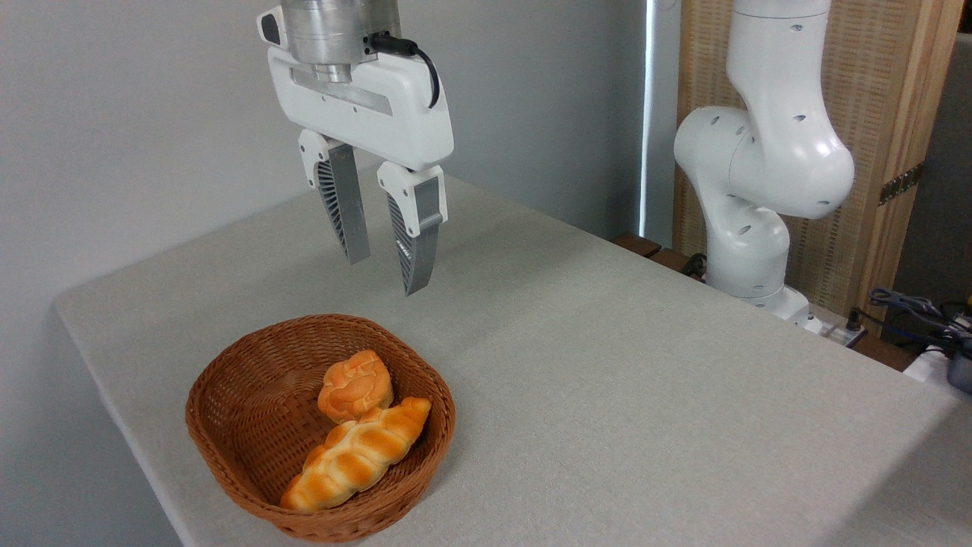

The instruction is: Put bread into the basket

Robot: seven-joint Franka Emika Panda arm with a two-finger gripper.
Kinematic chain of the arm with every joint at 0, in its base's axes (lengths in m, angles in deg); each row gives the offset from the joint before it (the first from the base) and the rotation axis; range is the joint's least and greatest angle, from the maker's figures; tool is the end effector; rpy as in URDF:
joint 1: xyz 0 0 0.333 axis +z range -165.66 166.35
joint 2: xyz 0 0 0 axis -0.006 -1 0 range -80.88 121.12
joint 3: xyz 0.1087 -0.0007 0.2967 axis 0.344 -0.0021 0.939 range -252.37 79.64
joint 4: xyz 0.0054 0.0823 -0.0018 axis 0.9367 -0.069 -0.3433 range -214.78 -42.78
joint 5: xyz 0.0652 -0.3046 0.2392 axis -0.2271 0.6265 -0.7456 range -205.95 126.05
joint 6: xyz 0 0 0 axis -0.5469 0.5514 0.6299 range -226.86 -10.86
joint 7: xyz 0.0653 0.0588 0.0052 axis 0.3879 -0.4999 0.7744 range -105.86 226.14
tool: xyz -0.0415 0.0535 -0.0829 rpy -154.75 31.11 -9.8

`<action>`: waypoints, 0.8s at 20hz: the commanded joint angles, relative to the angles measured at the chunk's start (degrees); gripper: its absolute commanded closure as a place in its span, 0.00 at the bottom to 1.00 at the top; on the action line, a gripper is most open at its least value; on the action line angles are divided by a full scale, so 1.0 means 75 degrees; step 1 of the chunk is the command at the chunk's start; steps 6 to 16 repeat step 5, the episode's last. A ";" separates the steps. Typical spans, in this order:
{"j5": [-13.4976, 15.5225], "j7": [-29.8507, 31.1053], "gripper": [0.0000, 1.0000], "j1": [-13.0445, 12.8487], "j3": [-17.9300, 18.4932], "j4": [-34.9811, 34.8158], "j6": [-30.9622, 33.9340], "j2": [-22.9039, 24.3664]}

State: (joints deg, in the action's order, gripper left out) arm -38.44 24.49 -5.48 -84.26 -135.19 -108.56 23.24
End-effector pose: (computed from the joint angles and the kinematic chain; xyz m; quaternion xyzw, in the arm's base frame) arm 0.5462 -0.0375 0.6117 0.9414 -0.3356 0.0325 0.0054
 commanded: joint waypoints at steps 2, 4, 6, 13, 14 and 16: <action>-0.0130 0.0090 0.00 0.0039 -0.0046 -0.0107 -0.0044 0.0123; -0.0130 0.0101 0.00 0.0039 -0.0034 -0.0107 -0.0044 0.0123; -0.0130 0.0078 0.00 0.0039 -0.0034 -0.0095 -0.0044 0.0123; -0.0130 0.0078 0.00 0.0039 -0.0034 -0.0095 -0.0044 0.0123; -0.0130 0.0078 0.00 0.0039 -0.0034 -0.0095 -0.0044 0.0123; -0.0130 0.0078 0.00 0.0039 -0.0034 -0.0095 -0.0044 0.0123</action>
